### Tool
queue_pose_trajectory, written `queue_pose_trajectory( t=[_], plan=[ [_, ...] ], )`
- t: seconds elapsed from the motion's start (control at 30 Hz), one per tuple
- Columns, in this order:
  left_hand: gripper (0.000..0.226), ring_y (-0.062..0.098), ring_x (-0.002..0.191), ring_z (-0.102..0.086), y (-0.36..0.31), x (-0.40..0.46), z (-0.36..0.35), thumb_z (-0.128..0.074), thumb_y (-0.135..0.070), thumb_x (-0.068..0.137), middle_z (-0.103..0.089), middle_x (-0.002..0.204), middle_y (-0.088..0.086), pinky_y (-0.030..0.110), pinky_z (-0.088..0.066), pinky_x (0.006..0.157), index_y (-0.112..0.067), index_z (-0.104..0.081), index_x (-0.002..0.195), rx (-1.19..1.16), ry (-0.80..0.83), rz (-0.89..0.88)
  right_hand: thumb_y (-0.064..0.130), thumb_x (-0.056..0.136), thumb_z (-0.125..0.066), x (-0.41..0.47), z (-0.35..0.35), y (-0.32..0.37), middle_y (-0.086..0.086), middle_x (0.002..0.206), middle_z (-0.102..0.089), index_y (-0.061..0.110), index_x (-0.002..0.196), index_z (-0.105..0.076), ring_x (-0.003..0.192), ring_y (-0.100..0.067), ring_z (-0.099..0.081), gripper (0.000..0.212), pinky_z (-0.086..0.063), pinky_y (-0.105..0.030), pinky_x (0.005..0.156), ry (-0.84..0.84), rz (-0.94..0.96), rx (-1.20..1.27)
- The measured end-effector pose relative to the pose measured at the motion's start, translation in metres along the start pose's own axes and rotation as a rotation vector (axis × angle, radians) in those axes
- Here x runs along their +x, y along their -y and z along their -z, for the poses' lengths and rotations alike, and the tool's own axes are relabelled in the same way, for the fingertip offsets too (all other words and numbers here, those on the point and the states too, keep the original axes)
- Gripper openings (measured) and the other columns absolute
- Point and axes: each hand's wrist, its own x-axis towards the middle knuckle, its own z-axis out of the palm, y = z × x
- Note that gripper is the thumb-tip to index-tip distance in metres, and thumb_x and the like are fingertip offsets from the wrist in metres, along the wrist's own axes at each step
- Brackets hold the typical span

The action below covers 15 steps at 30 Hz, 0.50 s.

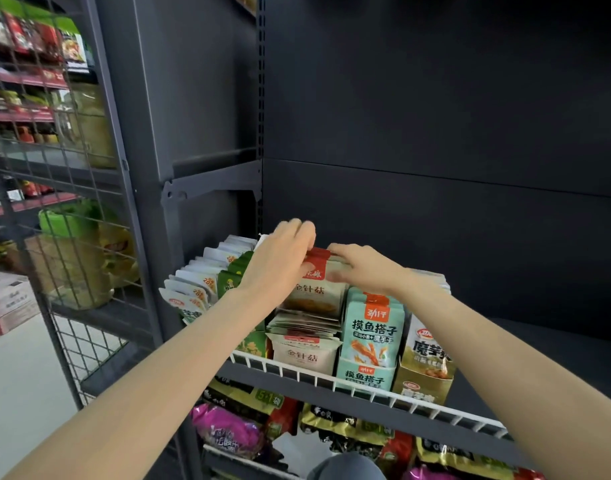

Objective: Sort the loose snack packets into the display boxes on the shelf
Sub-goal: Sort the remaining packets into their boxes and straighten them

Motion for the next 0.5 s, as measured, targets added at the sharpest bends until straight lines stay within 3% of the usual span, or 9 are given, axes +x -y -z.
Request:
queue_pose_trajectory(
  t=[0.1,0.2,0.33,0.5],
  plan=[
    [0.019,0.007,0.077,-0.049,0.001,-0.012,0.001,-0.064,-0.030,0.086,-0.051,0.088,-0.011,0.019,-0.042,0.066,-0.018,-0.050,0.088,-0.080,0.283,-0.095,0.018,0.094,-0.053,-0.001,-0.008,0.000,-0.006,0.095,-0.065,0.014,0.112,-0.057,0.084,-0.022,-0.060,0.019,-0.046,-0.034,0.075,-0.106,0.058,-0.020],
    [0.039,0.001,0.089,-0.055,0.011,-0.024,0.001,-0.069,-0.047,0.077,-0.063,0.105,-0.011,0.016,-0.046,0.078,-0.023,-0.063,0.108,-0.142,0.563,-0.039,0.019,0.096,-0.051,-0.007,-0.008,0.004,-0.008,0.117,-0.063,0.014,0.130,-0.051,0.106,-0.024,-0.058,0.035,-0.046,-0.033,0.087,-0.080,0.040,-0.034],
    [0.049,0.007,0.111,-0.056,0.011,-0.028,0.003,-0.061,-0.052,0.082,-0.060,0.125,-0.010,0.022,-0.045,0.090,-0.027,-0.059,0.124,0.021,0.588,-0.101,0.019,0.097,-0.050,-0.010,-0.011,0.006,-0.012,0.131,-0.056,0.014,0.140,-0.041,0.118,-0.026,-0.054,0.045,-0.045,-0.037,0.097,-0.078,0.019,-0.041],
    [0.035,0.010,0.106,-0.060,0.007,-0.027,-0.001,-0.055,-0.045,0.089,-0.064,0.119,-0.009,0.030,-0.050,0.090,-0.028,-0.064,0.118,0.056,0.590,-0.149,0.020,0.097,-0.050,-0.013,-0.014,0.004,-0.013,0.134,-0.054,0.015,0.142,-0.039,0.117,-0.026,-0.054,0.047,-0.044,-0.038,0.098,-0.090,0.003,-0.036]
  ],
)
